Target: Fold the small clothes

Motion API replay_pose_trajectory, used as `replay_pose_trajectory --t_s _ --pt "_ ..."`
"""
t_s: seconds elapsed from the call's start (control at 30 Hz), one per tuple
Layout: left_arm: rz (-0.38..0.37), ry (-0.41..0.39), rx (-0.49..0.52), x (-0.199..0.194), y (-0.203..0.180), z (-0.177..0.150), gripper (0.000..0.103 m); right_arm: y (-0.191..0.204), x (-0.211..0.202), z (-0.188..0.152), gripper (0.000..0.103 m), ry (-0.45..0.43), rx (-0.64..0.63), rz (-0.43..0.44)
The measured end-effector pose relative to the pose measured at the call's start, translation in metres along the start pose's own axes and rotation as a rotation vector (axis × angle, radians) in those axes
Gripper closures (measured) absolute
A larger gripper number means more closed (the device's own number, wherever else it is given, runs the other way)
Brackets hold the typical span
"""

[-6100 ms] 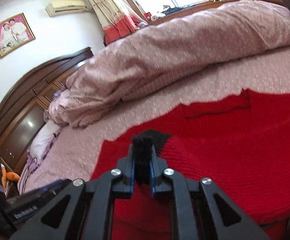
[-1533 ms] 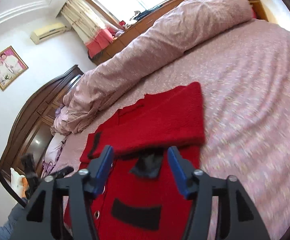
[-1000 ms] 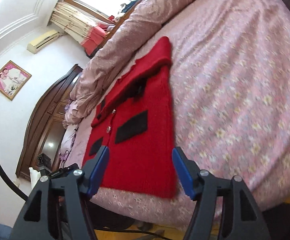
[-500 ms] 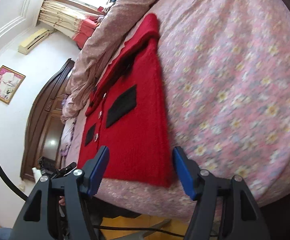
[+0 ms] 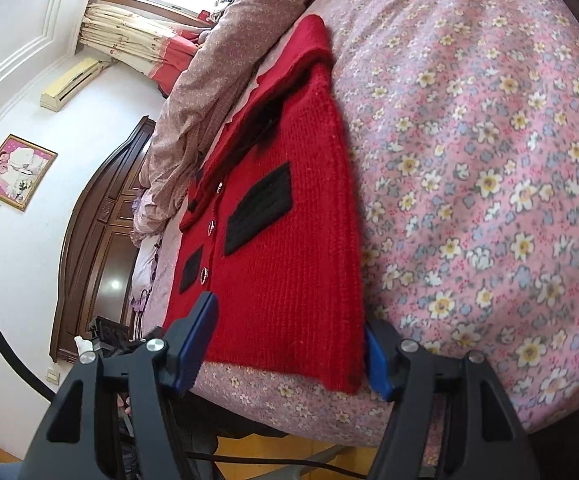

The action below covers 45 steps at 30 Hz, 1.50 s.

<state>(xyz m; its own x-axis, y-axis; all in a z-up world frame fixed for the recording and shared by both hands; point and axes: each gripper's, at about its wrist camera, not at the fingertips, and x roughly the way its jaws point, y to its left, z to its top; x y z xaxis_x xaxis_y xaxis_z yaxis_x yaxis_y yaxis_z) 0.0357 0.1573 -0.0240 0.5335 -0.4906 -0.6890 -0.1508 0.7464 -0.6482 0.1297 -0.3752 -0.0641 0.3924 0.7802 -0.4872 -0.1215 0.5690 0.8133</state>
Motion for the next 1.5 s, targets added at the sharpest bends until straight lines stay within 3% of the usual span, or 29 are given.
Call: replay_pose_trajectory --t_s 0.1,0.17,0.23,0.3,0.4,0.57,0.73,1.0,1.23,1.5 --pt "-0.021 0.004 -0.036 -0.001 0.006 0.0 0.081 -0.002 0.0 0.001 0.041 0.007 0.016 0.014" --pt "-0.005 0.009 -0.031 -0.001 0.006 0.0 0.09 -0.013 0.002 -0.003 0.081 0.038 0.077 0.052" --pt "0.007 0.007 -0.034 -0.001 0.006 0.0 0.096 -0.021 0.007 -0.006 0.094 0.056 0.131 0.066" --pt "-0.009 -0.007 -0.036 -0.002 0.002 0.0 0.099 -0.019 0.007 -0.006 0.094 0.051 0.126 0.072" --pt "-0.05 -0.037 -0.023 -0.013 -0.004 0.003 0.1 -0.006 -0.003 0.0 0.094 0.012 0.094 0.149" --pt "-0.173 -0.123 -0.069 -0.034 -0.021 0.026 0.1 0.025 -0.018 0.021 0.095 -0.085 0.034 0.211" --pt "-0.225 -0.233 -0.056 -0.048 -0.04 0.064 0.1 0.055 -0.022 0.061 0.095 -0.132 -0.016 0.218" --pt "-0.272 -0.314 -0.042 -0.039 -0.065 0.151 0.1 0.109 -0.01 0.149 0.096 -0.168 -0.137 0.203" --pt "-0.259 -0.35 -0.037 0.005 -0.076 0.244 0.1 0.129 0.03 0.237 0.095 -0.206 -0.162 0.183" --pt "-0.158 -0.303 -0.083 0.083 -0.045 0.312 0.1 0.085 0.098 0.313 0.095 -0.199 -0.065 0.108"
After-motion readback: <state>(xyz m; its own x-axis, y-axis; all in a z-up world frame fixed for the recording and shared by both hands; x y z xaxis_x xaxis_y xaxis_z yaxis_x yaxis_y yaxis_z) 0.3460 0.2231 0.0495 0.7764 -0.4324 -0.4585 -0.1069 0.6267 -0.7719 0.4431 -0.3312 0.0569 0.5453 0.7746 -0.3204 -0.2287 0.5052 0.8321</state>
